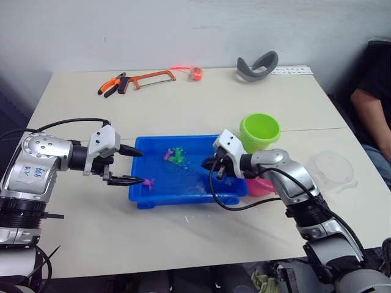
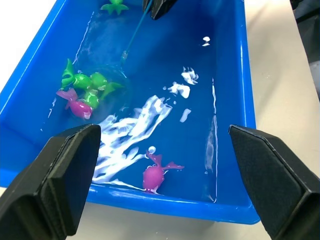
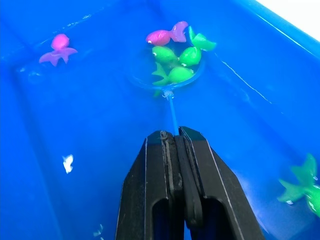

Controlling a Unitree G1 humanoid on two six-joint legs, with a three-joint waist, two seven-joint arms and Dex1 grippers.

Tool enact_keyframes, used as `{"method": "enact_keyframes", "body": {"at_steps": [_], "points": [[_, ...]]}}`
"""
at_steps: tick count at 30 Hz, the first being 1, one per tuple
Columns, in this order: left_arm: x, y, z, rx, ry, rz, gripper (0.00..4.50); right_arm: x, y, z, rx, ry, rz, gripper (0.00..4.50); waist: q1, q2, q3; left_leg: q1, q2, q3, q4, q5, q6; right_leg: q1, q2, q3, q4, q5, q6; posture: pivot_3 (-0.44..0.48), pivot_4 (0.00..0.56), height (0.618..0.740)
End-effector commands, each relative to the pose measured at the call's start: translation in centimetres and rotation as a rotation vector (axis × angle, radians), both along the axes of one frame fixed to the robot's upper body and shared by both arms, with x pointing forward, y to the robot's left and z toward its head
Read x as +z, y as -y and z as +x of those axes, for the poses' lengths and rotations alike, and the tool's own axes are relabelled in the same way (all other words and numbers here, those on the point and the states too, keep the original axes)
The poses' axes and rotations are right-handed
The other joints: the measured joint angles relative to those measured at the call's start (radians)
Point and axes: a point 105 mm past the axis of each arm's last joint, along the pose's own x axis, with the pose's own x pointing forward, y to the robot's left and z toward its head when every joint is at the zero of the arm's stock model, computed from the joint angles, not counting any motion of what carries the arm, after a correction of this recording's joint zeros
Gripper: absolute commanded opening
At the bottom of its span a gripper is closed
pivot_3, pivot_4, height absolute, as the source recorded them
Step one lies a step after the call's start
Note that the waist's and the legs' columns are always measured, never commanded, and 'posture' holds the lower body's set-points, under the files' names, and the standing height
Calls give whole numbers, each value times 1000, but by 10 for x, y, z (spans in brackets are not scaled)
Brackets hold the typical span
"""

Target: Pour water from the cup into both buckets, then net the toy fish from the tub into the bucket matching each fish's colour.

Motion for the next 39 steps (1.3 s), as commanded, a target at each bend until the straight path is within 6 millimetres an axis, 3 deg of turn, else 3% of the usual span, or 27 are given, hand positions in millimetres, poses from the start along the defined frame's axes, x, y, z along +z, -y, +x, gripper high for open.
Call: {"method": "enact_keyframes", "body": {"at_steps": [1,5,20,29,39], "points": [[11,-1,2,3,47,-11,4452,10,-13,-2,36,27,14,0,-1,0,0,-1,0,0,0,0,0,-1,0,0,0,0,0,0,150,740],[12,-1,3,6,51,-14,4452,13,-20,-1,35,33,36,0,-2,0,0,-10,0,1,3,1,-1,-12,0,1,6,0,0,0,150,740],[24,-18,17,81,88,-35,4452,36,-32,-3,33,57,173,0,-3,0,0,-11,0,1,4,1,-1,-12,0,0,6,0,0,0,150,740],[26,-19,18,85,96,-37,4452,21,-23,-13,31,-8,155,0,-3,0,0,-11,0,1,4,1,-1,-12,0,0,6,0,0,0,150,740],[27,-16,22,72,101,-36,4452,13,-7,-44,85,-134,147,0,1,0,0,-11,0,1,4,1,-1,-12,0,0,6,0,0,0,150,740]]}}
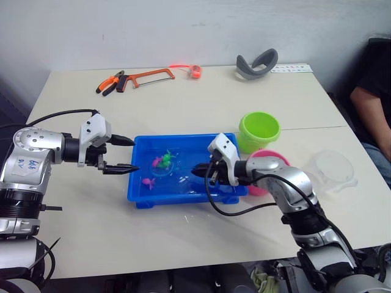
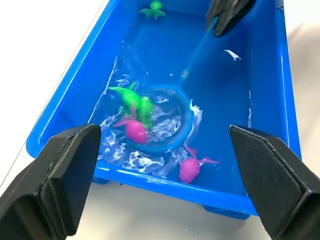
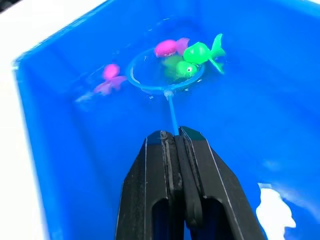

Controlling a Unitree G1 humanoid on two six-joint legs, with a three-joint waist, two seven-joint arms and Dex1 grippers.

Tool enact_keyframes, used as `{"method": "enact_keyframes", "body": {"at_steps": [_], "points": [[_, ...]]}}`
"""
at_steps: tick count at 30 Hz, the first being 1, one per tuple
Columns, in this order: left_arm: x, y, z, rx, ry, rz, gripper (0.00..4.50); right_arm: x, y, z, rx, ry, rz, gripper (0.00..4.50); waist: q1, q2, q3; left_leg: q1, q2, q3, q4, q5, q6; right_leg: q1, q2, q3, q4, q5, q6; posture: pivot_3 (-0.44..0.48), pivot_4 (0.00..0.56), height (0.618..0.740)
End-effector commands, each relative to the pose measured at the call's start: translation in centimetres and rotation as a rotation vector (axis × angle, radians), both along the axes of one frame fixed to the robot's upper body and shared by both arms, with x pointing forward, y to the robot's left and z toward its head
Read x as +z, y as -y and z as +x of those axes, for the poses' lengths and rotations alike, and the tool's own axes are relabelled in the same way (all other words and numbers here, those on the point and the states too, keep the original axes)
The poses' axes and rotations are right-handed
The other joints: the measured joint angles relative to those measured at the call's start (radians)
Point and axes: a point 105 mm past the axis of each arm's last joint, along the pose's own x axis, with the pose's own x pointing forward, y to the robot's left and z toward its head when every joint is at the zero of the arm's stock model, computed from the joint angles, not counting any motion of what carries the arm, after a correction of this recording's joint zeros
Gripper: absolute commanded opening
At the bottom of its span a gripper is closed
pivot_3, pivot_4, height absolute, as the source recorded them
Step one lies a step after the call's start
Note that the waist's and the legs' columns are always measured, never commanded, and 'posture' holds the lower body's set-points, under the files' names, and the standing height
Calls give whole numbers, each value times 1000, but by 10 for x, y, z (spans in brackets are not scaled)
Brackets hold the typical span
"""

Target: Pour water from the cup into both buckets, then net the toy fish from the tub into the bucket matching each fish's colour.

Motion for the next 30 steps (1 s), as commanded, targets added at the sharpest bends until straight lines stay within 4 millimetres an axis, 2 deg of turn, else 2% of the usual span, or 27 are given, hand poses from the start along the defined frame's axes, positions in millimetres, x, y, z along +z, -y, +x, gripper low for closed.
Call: {"method": "enact_keyframes", "body": {"at_steps": [1,6,10,14,16,21,30], "points": [[14,2,4,-11,51,1,4452,6,6,-11,38,8,4,0,2,0,0,0,0,0,0,0,0,0,0,0,0,0,0,0,150,740],[14,4,7,-22,52,1,4452,13,13,-19,63,41,15,0,1,0,0,0,0,0,0,0,0,0,0,0,0,0,0,0,150,740],[14,6,9,-31,54,1,4452,22,20,-22,31,-57,102,0,2,0,0,0,0,0,0,0,0,0,1,0,0,0,0,0,150,740],[14,8,12,-40,60,3,4452,6,30,-24,-6,-163,52,0,3,0,0,0,0,0,0,0,0,0,0,0,0,0,0,0,150,740],[15,9,13,-44,63,3,4452,-4,34,-21,-33,-166,7,0,3,0,0,0,0,0,0,0,0,0,0,0,0,0,0,0,150,740],[17,9,14,-45,69,3,4452,-11,35,-17,-30,-135,-47,0,1,0,0,0,0,0,0,0,0,0,1,1,0,0,0,0,150,740],[17,6,13,-39,70,4,4452,10,29,-30,95,-52,9,0,3,0,0,0,0,0,1,0,0,0,1,0,0,0,0,0,150,740]]}}
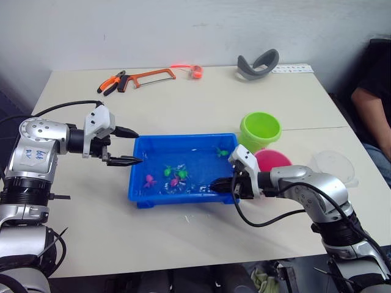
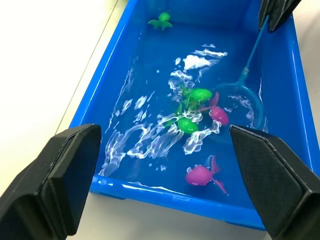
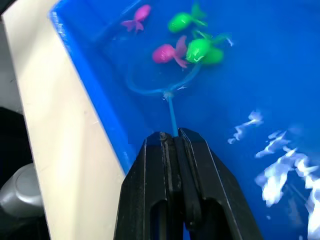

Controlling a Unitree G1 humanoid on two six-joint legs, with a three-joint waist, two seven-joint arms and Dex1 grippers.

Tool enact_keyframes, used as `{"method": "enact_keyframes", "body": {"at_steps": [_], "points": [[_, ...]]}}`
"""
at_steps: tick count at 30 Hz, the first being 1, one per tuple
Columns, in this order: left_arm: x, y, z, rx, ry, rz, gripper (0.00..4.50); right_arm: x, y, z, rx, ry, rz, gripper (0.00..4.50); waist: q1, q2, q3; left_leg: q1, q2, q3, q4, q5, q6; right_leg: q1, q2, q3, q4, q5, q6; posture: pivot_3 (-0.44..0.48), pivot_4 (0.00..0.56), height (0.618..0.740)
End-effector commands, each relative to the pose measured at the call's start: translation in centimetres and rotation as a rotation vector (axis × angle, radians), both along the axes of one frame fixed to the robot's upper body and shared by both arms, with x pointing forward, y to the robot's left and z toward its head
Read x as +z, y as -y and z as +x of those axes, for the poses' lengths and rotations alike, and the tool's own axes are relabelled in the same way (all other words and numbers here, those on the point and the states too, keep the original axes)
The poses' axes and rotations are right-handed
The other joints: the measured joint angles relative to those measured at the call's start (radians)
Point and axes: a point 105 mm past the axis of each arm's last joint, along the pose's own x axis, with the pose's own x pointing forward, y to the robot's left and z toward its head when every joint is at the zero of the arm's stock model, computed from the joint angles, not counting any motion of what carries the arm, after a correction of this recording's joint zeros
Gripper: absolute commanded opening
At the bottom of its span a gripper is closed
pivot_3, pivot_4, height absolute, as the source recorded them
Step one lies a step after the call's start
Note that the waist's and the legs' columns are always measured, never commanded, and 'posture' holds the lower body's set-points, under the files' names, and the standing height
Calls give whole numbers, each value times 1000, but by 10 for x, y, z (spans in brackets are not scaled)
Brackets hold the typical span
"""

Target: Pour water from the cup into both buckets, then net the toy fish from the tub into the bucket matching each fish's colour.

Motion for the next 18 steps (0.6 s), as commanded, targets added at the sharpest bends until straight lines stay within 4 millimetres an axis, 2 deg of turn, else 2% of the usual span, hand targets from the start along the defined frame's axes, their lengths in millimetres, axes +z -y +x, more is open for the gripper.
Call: {"method": "enact_keyframes", "body": {"at_steps": [1,12,18], "points": [[9,-1,-1,-4,38,5,4452,18,-3,-5,51,78,40,0,0,0,0,0,0,0,0,0,0,0,0,0,0,0,0,0,150,740],[10,4,-1,-17,40,-16,4452,42,0,-2,30,183,74,0,1,0,0,0,0,0,0,0,0,0,0,0,0,0,0,0,150,740],[16,31,-8,-110,5,-108,4452,52,22,-5,-46,316,34,0,2,0,0,0,0,0,0,0,0,0,0,0,0,0,0,0,150,740]]}}
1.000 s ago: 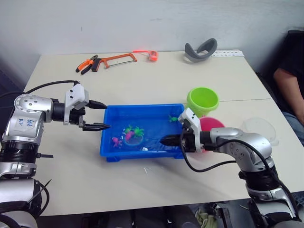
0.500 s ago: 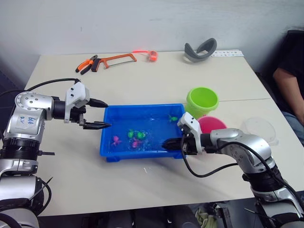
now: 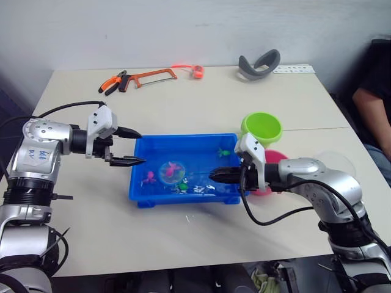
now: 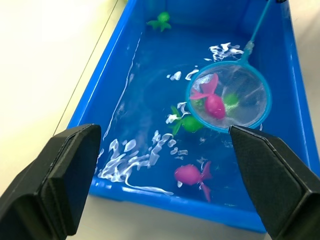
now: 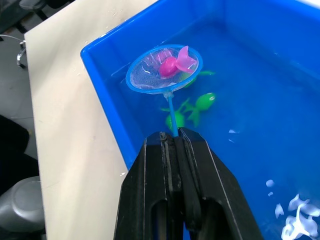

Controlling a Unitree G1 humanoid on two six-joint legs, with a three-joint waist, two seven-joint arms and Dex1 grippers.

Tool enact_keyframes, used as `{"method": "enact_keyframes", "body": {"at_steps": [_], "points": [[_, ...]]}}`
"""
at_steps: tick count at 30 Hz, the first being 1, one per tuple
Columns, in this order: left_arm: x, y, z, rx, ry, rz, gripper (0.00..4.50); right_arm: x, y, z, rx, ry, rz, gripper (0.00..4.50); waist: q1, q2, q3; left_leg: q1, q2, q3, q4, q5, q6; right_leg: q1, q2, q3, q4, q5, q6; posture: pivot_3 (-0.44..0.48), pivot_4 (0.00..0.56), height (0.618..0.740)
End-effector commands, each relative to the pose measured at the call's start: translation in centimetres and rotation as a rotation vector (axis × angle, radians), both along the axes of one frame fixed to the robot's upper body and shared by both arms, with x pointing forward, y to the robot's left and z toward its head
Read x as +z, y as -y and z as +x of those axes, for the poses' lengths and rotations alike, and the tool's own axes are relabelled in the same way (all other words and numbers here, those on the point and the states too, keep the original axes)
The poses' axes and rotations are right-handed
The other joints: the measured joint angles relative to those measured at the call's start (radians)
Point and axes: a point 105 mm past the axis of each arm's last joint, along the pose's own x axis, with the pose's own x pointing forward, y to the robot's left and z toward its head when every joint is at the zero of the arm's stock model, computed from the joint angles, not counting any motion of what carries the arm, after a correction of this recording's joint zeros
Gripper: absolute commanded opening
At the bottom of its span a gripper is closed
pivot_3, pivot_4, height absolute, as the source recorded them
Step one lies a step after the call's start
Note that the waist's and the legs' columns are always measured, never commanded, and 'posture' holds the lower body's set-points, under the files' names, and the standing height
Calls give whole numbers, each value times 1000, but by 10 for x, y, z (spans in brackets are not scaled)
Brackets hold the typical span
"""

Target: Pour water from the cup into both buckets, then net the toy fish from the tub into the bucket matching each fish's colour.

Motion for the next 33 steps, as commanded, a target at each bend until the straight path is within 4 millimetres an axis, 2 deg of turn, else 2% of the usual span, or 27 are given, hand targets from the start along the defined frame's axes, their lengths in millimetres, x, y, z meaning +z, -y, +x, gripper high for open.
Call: {"method": "enact_keyframes", "body": {"at_steps": [1,6,11,18,26,30,33], "points": [[17,29,-9,-115,12,-85,4452,24,24,-7,-73,171,-12,0,4,0,0,0,0,0,0,0,0,0,0,0,0,0,0,0,150,740],[27,64,-20,-257,-35,-159,4452,36,46,-19,-165,241,-23,0,18,0,0,0,-1,-1,1,0,0,1,-1,-1,0,0,0,0,150,740],[29,95,-36,-427,-108,-194,4452,53,69,-51,-243,295,-39,0,26,0,0,0,0,-2,1,0,0,2,6,0,-1,0,0,0,150,740],[27,129,-42,-591,-129,-222,4452,70,109,-89,-457,340,-99,0,30,0,0,1,-1,-4,2,1,0,5,8,3,-1,0,1,0,150,740],[24,151,-38,-664,-111,-239,4452,70,150,-116,-684,353,-260,0,27,0,0,1,-2,-4,1,2,1,6,10,4,-2,1,3,0,150,740],[20,157,-33,-678,-87,-228,4452,60,168,-122,-720,406,-456,0,30,1,0,1,-4,-4,1,2,1,6,11,5,-4,1,3,0,150,740],[18,159,-32,-685,-79,-226,4452,55,173,-122,-683,502,-619,0,26,1,0,1,-7,-4,0,2,1,6,11,4,-4,2,3,0,150,740]]}}
